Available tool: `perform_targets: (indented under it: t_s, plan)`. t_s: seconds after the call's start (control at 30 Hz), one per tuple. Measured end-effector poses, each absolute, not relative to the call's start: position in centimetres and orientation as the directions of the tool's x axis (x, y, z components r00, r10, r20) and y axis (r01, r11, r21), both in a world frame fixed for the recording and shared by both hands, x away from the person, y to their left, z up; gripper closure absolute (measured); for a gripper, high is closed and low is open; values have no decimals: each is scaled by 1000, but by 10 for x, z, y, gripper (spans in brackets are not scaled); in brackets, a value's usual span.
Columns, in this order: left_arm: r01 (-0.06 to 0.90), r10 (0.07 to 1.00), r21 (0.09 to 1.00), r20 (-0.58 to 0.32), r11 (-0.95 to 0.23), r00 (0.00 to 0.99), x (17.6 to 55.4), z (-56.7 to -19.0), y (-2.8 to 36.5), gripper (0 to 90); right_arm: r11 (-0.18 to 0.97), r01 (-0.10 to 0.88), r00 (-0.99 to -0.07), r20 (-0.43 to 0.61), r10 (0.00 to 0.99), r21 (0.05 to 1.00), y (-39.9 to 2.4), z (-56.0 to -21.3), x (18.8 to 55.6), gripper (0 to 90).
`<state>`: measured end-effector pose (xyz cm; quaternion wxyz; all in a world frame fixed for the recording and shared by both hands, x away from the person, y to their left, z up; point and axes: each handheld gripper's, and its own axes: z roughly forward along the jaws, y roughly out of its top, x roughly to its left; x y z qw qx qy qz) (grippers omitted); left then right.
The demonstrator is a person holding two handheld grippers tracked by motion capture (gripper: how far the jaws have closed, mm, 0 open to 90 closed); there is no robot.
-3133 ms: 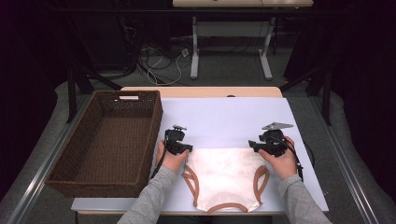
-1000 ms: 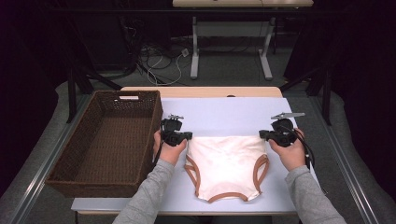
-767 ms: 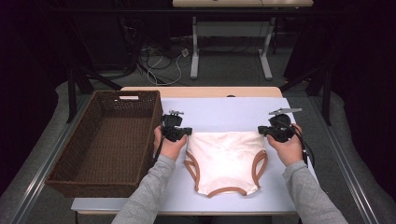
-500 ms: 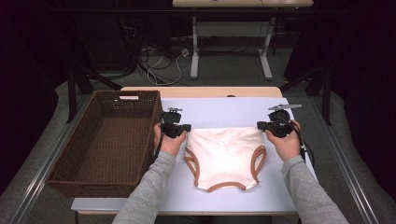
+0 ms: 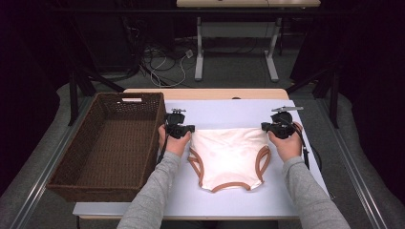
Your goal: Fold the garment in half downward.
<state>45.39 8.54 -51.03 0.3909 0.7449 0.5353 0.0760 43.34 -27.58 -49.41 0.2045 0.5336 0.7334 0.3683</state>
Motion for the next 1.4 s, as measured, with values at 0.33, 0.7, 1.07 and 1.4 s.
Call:
perform_targets:
  t_s: [0.33, 0.7, 1.07, 1.4]
  plan:
    - [739, 862, 661, -292, -131, 414, 455, -514, 83, 878, 158, 638, -335, 87, 938, 753, -272, -502, 436, 876]
    - [735, 858, 664, -293, -136, 423, 454, -514, 82, 878, 162, 621, -342, 79, 936, 767, -271, -501, 435, 775]
    - [729, 857, 669, -284, -144, 430, 454, -513, 80, 878, 195, 580, -372, 45, 927, 791, -262, -494, 424, 555]
    - [729, 858, 670, -284, -142, 428, 454, -513, 79, 878, 221, 540, -411, 25, 911, 812, -255, -493, 408, 427]
